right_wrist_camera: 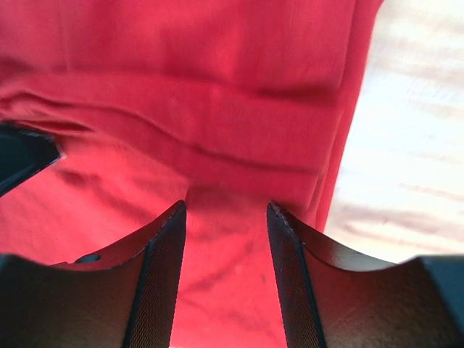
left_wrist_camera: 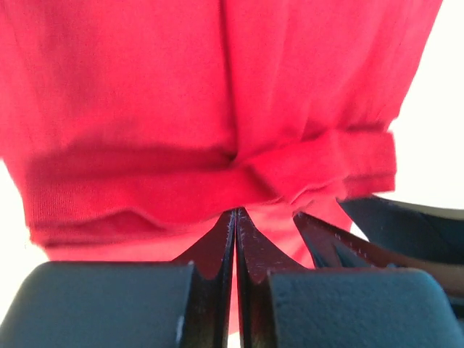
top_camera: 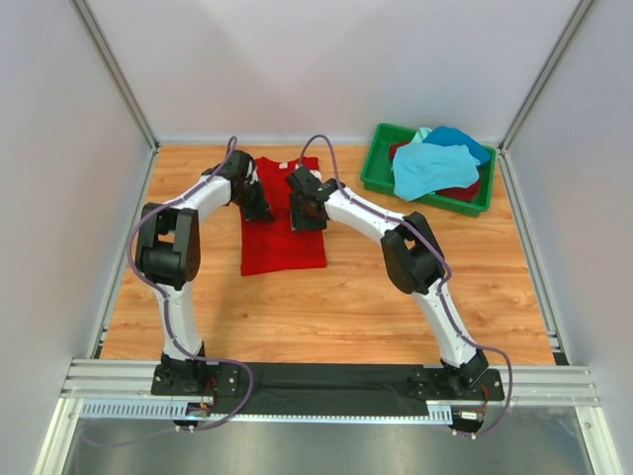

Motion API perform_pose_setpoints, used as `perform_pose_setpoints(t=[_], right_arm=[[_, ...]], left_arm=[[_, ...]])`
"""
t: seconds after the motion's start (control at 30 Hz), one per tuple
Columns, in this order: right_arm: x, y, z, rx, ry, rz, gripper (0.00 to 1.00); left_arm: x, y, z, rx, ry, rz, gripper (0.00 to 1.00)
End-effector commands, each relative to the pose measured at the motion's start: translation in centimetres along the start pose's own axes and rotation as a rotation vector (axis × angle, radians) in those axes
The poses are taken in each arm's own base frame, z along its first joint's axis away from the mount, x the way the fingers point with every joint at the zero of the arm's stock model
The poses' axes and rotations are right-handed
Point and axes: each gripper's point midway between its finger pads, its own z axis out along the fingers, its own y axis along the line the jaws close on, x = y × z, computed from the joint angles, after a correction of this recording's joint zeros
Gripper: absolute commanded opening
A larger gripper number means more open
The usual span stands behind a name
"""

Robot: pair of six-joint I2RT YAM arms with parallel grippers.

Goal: Fold and stack the t-shirts
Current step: Fold the tshirt

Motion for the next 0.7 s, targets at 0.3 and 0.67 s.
perform_pose_setpoints(t=[0.3,0.67], right_arm=[[-12.1,-1.9,1.3,-0.034,-0.247,0.090,0.52],[-14.5,1.2,-7.2,-0.283,-0.279,0.118,0.56]], left_arm=[[-9.1,-2.0,-3.4,-0.058,-0.165,0.062,0.13],[-2.1,-2.8,-6.6,0.107,-0.110,0.097,0.14]])
